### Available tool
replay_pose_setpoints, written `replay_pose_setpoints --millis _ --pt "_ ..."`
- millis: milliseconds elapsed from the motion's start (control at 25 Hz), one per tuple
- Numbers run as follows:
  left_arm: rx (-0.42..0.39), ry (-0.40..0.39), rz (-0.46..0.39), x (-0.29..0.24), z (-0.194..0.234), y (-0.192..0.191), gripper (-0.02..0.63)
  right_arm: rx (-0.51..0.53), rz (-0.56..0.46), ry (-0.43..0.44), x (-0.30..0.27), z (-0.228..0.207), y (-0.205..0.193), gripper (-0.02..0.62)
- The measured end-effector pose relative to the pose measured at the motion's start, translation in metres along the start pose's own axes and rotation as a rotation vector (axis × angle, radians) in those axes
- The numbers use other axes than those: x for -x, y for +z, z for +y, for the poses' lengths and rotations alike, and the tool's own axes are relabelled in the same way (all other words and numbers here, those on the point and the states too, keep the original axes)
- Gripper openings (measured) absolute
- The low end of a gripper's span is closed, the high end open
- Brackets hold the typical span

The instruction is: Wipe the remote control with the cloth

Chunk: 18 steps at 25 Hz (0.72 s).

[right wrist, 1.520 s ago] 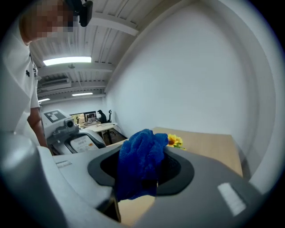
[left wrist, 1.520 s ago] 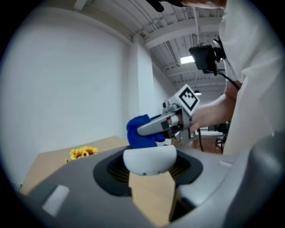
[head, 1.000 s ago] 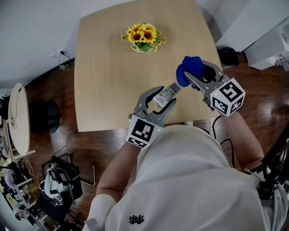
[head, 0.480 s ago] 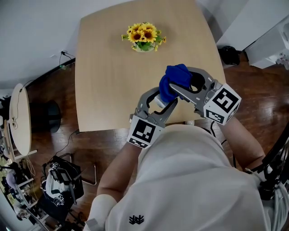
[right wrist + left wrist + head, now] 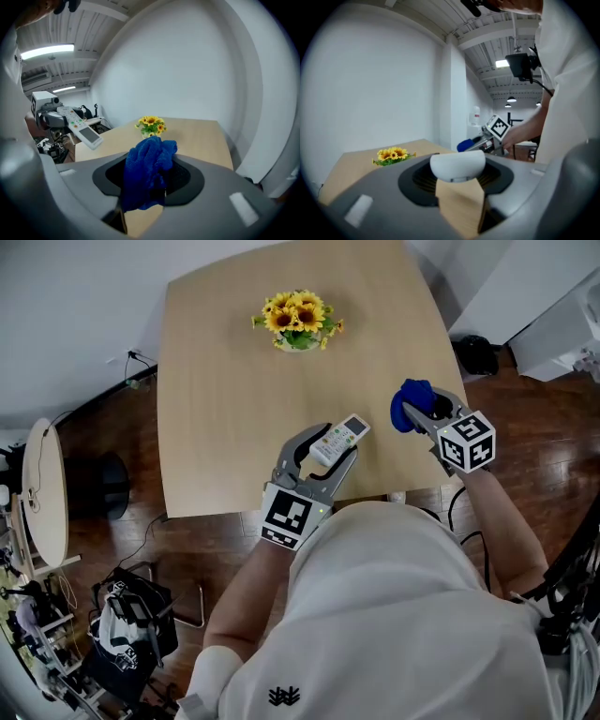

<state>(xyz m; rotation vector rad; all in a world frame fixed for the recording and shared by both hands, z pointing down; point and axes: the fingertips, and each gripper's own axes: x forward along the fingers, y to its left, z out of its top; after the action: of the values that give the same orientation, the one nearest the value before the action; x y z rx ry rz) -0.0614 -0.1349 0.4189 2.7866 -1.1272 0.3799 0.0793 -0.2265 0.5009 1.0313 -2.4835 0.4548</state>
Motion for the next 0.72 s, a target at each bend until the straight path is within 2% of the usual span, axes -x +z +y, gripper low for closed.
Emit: replay_pose_setpoints --millis 120,240,520,720 --pt "0.064 0.059 0.02 0.005 0.023 -0.016 0.233 -0.061 0.04 -0.047 0.02 -0.014 -0.03 0.187" --pt "0.12 0.13 0.06 0.007 0.052 -0.038 0.233 -0.087 0.047 -0.06 0.041 -0.009 -0.045 0.187" --pt "0.223 0.363 0.16 0.006 0.125 -0.107 0.233 -0.082 0.09 -0.056 0.069 0.012 -0.068 0.187" --pt "0.286 0.438 0.206 0.009 0.14 -0.149 0.234 -0.059 0.13 -0.053 0.082 0.023 -0.076 0.187"
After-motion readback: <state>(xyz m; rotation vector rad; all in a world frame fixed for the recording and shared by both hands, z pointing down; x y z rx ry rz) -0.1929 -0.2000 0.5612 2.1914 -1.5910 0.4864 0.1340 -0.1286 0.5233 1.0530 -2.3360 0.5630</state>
